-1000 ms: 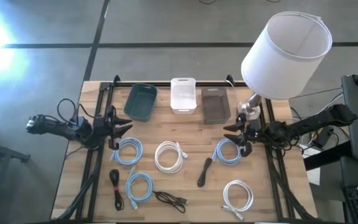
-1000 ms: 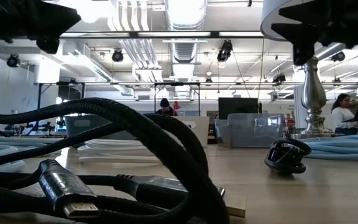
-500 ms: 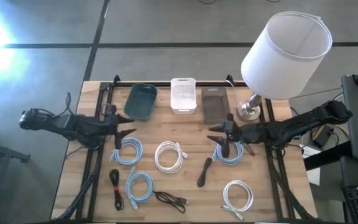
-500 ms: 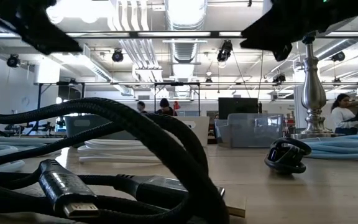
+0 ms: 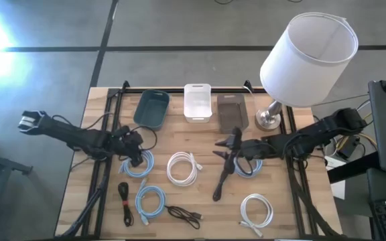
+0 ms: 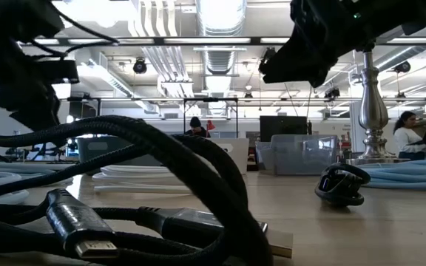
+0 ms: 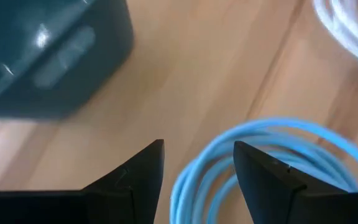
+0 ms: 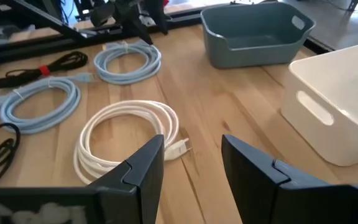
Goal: Pick & Place USB Port
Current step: Put the top left blue HDMI cable into the blue bin
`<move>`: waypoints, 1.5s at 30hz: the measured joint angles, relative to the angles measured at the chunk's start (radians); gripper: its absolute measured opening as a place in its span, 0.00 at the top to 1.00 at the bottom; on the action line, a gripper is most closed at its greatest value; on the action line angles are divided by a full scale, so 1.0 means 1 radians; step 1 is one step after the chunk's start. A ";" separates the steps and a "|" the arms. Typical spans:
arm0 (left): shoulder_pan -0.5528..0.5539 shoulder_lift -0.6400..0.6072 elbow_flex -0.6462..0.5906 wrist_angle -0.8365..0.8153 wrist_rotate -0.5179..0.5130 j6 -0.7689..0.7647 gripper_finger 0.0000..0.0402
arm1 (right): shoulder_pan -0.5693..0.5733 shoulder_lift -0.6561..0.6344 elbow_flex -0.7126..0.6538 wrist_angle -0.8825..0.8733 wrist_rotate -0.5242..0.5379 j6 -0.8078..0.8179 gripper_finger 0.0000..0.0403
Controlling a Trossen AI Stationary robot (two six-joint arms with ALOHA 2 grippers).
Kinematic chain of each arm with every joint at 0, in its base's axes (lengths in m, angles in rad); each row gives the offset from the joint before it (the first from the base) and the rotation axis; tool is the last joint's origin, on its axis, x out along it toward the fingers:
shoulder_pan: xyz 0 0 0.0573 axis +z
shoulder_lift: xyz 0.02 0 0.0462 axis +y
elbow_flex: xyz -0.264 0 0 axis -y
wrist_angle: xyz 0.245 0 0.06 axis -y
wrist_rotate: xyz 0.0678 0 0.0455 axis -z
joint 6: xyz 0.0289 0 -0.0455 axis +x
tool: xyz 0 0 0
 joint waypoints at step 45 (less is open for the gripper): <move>0.000 0.342 0.175 0.306 -0.192 0.092 0.96 | 0.000 0.128 0.007 0.100 0.006 0.011 0.65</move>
